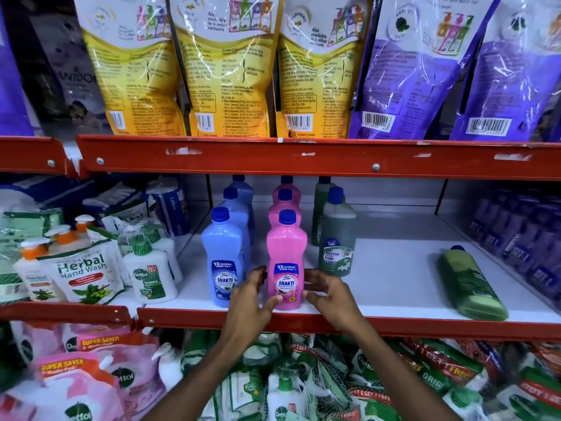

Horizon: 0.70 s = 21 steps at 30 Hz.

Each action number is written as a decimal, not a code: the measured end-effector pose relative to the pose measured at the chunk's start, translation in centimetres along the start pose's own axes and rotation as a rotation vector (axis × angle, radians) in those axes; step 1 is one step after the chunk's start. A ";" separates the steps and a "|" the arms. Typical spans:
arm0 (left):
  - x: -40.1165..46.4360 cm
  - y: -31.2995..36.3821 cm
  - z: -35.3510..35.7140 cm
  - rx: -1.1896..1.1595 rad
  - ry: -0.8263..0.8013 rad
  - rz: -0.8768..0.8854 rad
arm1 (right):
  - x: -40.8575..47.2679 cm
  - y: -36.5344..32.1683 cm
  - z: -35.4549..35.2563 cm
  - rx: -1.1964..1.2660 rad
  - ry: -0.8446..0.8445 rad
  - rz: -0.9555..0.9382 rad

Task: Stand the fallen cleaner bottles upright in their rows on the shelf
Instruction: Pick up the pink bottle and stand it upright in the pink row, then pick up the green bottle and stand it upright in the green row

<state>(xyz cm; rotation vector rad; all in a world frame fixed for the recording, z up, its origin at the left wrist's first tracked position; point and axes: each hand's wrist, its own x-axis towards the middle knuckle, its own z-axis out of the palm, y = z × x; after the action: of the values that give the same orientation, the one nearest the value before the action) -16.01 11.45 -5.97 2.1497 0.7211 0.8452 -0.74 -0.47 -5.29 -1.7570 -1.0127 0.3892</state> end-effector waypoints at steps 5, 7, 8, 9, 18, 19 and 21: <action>-2.6 1.4 0.4 0.023 0.403 0.440 | -2.2 0.7 -4.0 -0.022 0.267 -0.042; -2.6 3.5 2.4 0.013 0.377 0.597 | -3.1 1.6 -6.9 -0.013 0.382 -0.034; -2.5 4.5 3.4 0.009 0.332 0.624 | -3.4 1.8 -8.1 -0.009 0.433 -0.030; -2.3 5.5 4.4 0.002 0.277 0.614 | -3.6 1.9 -9.2 -0.006 0.482 -0.023; 3.0 15.5 20.8 -0.210 -0.274 0.107 | -6.2 7.2 -24.0 -0.130 0.843 0.216; 3.8 16.3 22.7 -0.213 -0.324 0.020 | -6.1 8.0 -25.3 -0.137 0.818 0.263; 5.3 17.8 26.0 -0.228 -0.441 -0.157 | -5.6 9.4 -27.4 -0.171 0.700 0.386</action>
<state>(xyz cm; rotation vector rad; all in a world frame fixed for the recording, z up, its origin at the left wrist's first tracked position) 10.76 -6.02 -4.40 1.9482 0.5275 0.3324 18.53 -22.75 -3.12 -2.0286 -0.2111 -0.0926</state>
